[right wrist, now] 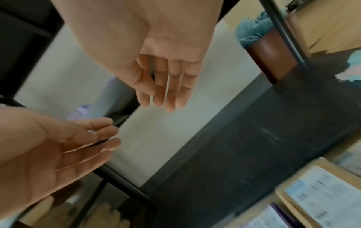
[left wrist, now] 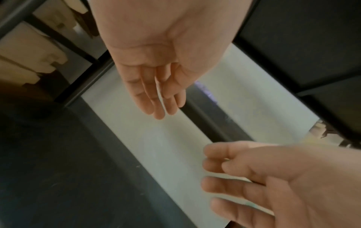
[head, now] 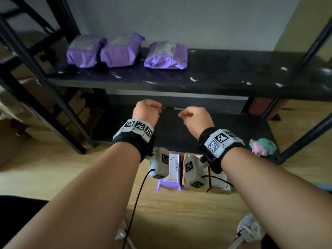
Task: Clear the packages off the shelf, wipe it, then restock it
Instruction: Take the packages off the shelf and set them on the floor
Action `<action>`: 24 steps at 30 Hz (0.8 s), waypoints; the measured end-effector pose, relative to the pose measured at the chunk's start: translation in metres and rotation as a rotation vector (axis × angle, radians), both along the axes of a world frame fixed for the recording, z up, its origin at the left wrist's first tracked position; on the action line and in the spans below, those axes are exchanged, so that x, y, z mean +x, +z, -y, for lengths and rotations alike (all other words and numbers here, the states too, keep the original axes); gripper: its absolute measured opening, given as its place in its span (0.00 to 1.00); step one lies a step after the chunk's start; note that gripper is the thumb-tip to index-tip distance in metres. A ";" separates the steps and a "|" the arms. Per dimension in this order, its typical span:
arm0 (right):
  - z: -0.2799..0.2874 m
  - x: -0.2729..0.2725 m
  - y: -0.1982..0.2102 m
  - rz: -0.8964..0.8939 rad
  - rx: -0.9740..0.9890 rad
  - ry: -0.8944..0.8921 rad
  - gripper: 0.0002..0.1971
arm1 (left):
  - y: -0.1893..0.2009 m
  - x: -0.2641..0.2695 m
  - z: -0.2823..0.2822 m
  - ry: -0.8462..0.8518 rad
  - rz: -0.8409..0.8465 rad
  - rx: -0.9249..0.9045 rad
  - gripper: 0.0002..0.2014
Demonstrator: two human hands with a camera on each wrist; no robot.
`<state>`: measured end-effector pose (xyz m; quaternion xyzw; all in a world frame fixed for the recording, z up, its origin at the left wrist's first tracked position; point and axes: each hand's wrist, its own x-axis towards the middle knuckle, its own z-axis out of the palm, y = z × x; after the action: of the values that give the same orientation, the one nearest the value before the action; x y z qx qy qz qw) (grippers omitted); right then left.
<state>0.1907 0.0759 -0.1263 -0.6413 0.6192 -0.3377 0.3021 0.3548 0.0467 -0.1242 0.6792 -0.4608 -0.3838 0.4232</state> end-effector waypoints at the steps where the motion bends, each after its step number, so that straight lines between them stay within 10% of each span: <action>1: 0.004 0.002 0.013 0.028 -0.037 0.003 0.15 | 0.014 -0.001 0.004 0.008 -0.011 -0.031 0.18; 10: 0.068 0.011 0.098 0.058 -0.236 -0.082 0.17 | 0.097 0.003 0.055 0.115 0.071 -0.210 0.14; 24: 0.165 0.020 0.113 -0.187 0.110 -0.117 0.16 | 0.103 0.017 0.123 0.007 0.438 0.028 0.19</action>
<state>0.2107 -0.0891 -0.0130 -0.6151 0.6987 -0.2589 0.2578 0.3717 -0.0768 -0.0211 0.7538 -0.5339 -0.2322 0.3047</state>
